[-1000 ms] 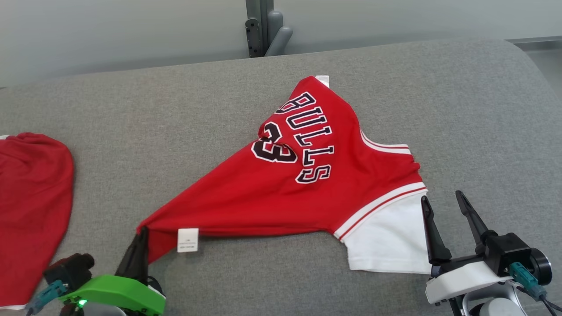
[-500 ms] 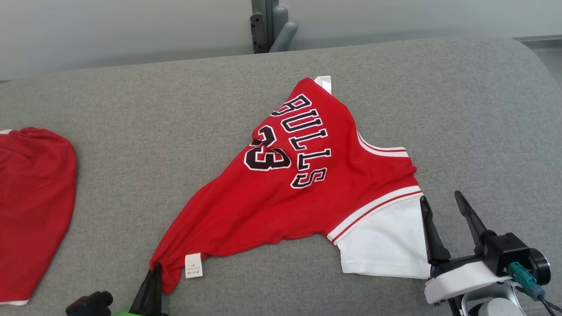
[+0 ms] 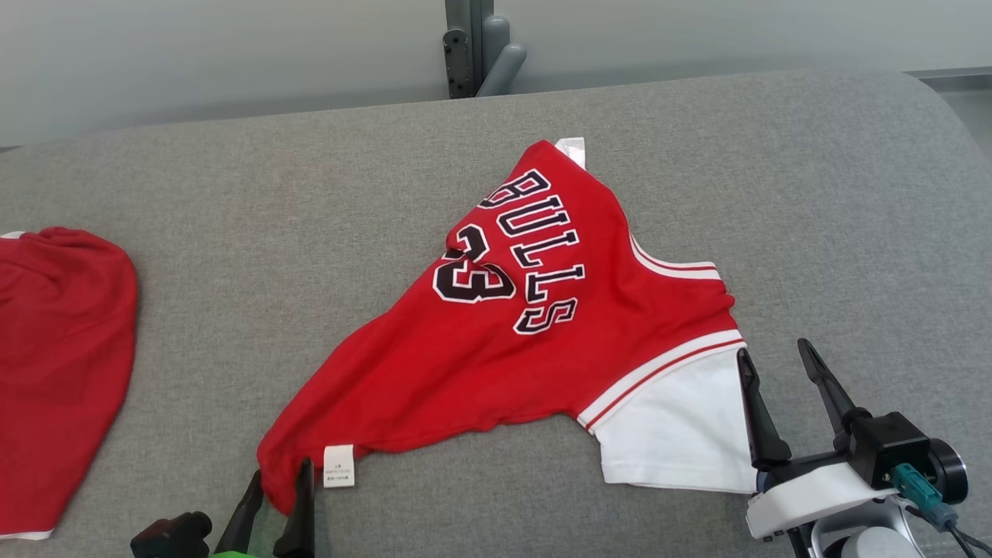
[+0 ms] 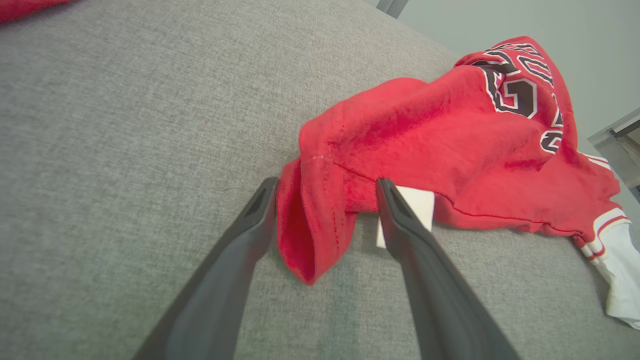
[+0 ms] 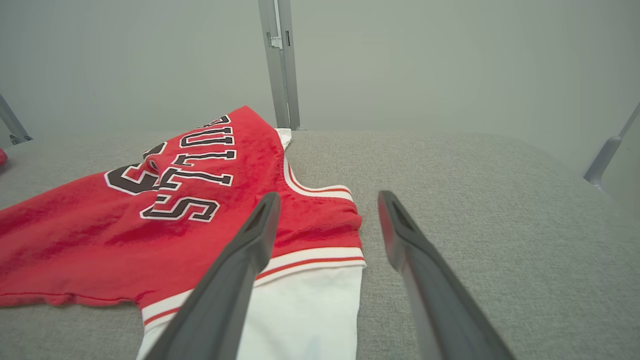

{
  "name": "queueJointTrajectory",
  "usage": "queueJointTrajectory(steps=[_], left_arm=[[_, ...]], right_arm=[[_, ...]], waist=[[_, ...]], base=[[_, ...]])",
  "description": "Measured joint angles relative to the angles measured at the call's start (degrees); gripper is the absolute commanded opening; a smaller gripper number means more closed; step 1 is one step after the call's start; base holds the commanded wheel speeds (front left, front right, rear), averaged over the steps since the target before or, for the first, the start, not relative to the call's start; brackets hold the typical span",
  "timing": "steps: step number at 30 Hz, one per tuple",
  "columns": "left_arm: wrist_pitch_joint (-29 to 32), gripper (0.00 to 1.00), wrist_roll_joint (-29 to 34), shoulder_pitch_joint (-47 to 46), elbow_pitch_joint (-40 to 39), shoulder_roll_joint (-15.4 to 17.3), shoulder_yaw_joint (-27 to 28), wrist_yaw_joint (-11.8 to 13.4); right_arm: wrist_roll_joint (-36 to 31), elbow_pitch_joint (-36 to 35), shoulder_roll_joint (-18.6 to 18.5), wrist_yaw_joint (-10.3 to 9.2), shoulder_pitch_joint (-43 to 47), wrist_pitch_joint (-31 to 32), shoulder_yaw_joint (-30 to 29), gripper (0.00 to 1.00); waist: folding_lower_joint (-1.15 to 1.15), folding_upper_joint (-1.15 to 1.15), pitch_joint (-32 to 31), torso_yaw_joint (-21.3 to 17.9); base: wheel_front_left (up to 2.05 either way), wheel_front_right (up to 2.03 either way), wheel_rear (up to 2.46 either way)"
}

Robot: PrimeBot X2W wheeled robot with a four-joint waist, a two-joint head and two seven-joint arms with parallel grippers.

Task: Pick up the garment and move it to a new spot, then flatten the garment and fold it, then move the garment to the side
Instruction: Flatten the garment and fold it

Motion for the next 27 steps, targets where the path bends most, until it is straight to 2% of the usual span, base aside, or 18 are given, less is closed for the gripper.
queueJointTrajectory(steps=[8,12,15,18,21,25,27], left_arm=[[0.0,0.99,2.1,-0.3,-1.2,-0.2,0.9,0.0],[0.0,0.84,3.3,-0.4,-1.8,-0.3,1.7,0.0],[0.0,0.84,4.3,-0.3,-2.3,-0.3,2.0,0.1],[0.0,0.90,5.3,-0.3,-2.8,-0.1,2.2,1.1],[0.0,0.86,7.0,-0.3,-3.1,0.4,1.8,2.1],[0.5,0.73,7.6,-0.3,-4.2,0.7,1.4,3.3],[1.1,0.50,7.7,-0.2,-5.0,0.7,1.2,3.9]], right_arm=[[0.0,0.2,0.0,0.00,0.0,0.0,-0.1,1.00],[0.0,0.2,0.0,0.00,0.0,0.0,-0.1,1.00],[0.1,0.2,0.0,0.00,0.0,0.0,-0.1,1.00],[0.2,0.2,0.0,0.00,0.0,0.0,-0.1,1.00],[0.3,0.2,0.0,0.00,0.0,0.0,-0.2,1.00],[0.4,0.2,0.0,0.00,0.0,0.0,-0.3,1.00],[0.5,0.2,0.0,0.00,0.0,0.0,-0.3,1.00]], waist=[[0.00,0.00,-0.1,-0.5],[0.00,0.00,-0.2,-0.6],[0.00,0.00,-0.3,-0.7],[0.00,0.00,-0.3,-0.8],[0.00,0.00,-0.1,-0.7],[0.00,0.00,0.0,-0.6],[0.00,0.00,0.1,-0.6]], base=[[0.00,0.00,0.00],[0.00,0.00,0.00],[0.00,0.00,0.00],[0.00,0.00,0.00],[0.00,0.00,0.00],[0.00,0.00,0.00],[0.00,0.00,0.00]])
